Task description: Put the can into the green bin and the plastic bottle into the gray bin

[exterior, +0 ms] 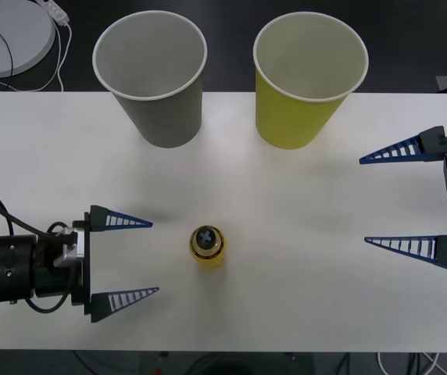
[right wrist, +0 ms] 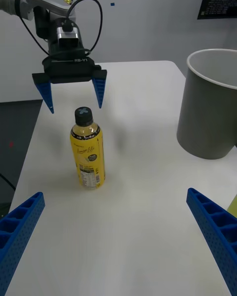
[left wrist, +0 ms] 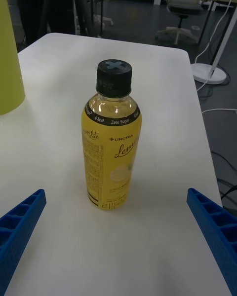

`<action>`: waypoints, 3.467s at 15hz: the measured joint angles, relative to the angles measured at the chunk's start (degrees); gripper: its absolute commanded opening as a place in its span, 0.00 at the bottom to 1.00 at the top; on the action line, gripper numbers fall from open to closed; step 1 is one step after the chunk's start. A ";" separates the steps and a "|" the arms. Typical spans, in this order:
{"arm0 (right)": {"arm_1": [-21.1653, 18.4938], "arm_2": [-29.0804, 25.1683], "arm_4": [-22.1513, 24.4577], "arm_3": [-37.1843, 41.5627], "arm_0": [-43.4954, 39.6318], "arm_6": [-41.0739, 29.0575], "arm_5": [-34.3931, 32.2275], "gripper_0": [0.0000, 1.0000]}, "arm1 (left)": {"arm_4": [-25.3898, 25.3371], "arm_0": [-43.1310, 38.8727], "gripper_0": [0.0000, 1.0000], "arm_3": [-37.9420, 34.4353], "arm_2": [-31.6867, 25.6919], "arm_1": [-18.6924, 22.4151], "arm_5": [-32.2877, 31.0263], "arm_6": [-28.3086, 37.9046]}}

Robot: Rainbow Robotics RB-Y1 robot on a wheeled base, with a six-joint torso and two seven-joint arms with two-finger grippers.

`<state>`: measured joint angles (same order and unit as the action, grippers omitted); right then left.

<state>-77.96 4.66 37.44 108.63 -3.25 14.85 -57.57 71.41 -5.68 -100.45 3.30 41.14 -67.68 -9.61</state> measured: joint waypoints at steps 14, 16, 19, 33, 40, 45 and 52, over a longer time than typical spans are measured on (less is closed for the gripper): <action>0.00 0.00 0.00 0.00 0.00 0.00 0.00 1.00 | 5.74 3.01 1.00 0.00 3.57 -7.74 1.91 0.77; 0.00 0.00 0.00 0.00 0.00 0.00 0.00 1.00 | 6.34 3.51 1.00 0.00 4.64 -8.65 2.71 1.00; 0.00 0.00 0.00 0.00 0.00 0.00 0.00 1.00 | 6.77 4.09 1.00 0.00 6.10 -9.55 4.21 1.26; 0.00 0.00 0.00 0.00 0.00 0.00 0.00 1.00 | 11.95 6.37 1.00 0.00 11.49 -13.62 10.86 3.78; 0.00 0.00 0.00 0.00 0.00 0.00 0.00 1.00 | 13.85 6.39 1.00 0.00 12.08 -14.42 11.17 5.14; 0.00 0.00 0.00 0.00 0.00 0.00 0.00 1.00 | 14.04 6.34 0.76 0.00 12.08 -14.40 11.46 5.46; 0.00 0.00 0.00 0.00 0.00 0.00 0.00 1.00 | 14.43 6.36 0.00 0.04 12.08 -14.35 12.40 5.02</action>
<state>-77.96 4.66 37.44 108.63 -3.25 14.85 -57.57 85.84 0.68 -100.41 15.38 26.79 -55.28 -4.59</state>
